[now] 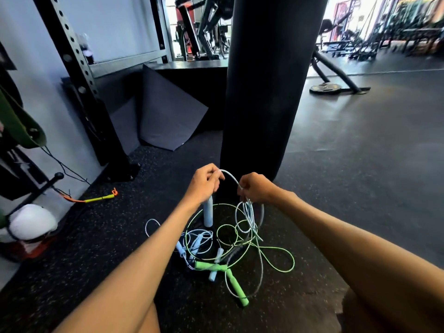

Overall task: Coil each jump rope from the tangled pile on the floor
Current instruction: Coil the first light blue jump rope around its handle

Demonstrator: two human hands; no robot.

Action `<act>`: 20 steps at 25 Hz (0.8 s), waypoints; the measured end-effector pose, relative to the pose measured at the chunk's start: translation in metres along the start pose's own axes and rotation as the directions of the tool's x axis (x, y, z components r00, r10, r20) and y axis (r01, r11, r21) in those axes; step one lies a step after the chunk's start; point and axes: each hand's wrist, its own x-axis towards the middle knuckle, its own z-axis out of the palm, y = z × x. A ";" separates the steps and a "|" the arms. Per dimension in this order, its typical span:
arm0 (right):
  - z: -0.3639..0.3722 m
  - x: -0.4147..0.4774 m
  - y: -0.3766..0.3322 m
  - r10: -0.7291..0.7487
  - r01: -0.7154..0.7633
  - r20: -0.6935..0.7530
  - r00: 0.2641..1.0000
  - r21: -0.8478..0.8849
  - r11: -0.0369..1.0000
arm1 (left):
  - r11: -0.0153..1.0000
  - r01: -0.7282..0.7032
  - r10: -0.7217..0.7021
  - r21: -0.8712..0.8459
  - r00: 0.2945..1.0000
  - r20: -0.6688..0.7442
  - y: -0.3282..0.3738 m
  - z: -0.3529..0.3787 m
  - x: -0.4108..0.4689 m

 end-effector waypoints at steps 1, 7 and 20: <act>0.004 -0.001 0.005 0.008 -0.004 0.059 0.998 -0.064 0.998 | 0.997 0.035 -0.037 -0.070 0.999 -0.026 -0.001 -0.001 -0.001; 0.007 0.003 0.008 -0.006 0.011 0.047 0.999 -0.105 0.994 | 0.992 0.127 -0.127 0.003 0.987 0.098 -0.002 -0.017 -0.007; 0.023 0.008 0.006 0.075 -0.024 0.203 0.976 -0.244 0.970 | 0.740 0.368 -0.236 -0.563 0.926 0.295 0.015 -0.026 -0.011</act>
